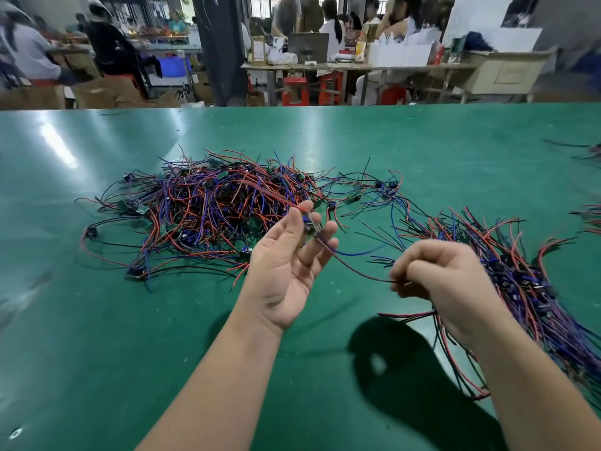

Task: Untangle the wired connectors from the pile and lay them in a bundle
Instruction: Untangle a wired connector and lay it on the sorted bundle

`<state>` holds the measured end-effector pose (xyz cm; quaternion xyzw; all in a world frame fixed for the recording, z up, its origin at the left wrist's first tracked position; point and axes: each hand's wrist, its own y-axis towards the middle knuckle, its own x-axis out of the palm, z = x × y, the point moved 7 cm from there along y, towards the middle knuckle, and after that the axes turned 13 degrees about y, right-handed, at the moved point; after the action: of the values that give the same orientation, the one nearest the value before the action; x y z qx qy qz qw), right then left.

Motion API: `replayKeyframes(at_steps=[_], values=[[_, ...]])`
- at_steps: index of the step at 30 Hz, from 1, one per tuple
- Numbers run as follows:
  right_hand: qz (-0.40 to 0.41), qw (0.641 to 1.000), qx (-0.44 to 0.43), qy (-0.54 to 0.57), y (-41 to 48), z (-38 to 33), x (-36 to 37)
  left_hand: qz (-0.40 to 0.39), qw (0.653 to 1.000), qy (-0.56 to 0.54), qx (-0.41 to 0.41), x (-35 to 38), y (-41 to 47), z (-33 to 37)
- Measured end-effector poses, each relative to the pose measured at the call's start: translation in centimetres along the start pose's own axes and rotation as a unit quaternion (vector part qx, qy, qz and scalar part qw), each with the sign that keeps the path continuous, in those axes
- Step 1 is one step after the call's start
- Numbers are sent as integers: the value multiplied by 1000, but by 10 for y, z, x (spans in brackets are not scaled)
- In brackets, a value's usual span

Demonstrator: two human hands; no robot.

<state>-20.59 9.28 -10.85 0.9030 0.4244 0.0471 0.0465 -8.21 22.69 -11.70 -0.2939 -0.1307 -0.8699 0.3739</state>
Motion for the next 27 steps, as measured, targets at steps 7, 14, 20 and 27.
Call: replayKeyframes(at_steps=[7, 14, 20, 27], values=[[55, 970, 40, 232, 6, 1, -16, -121, 981, 127, -82, 18, -17, -7], [-125, 961, 190, 157, -8, 28, 22, -77, 913, 391, -84, 14, -18, -42], [-108, 961, 202, 157, -6, 31, 15, -113, 884, 446, -83, 16, -19, -48], [5, 970, 152, 188, 5, 25, -5, -133, 908, 370, -147, 24, -26, -58]])
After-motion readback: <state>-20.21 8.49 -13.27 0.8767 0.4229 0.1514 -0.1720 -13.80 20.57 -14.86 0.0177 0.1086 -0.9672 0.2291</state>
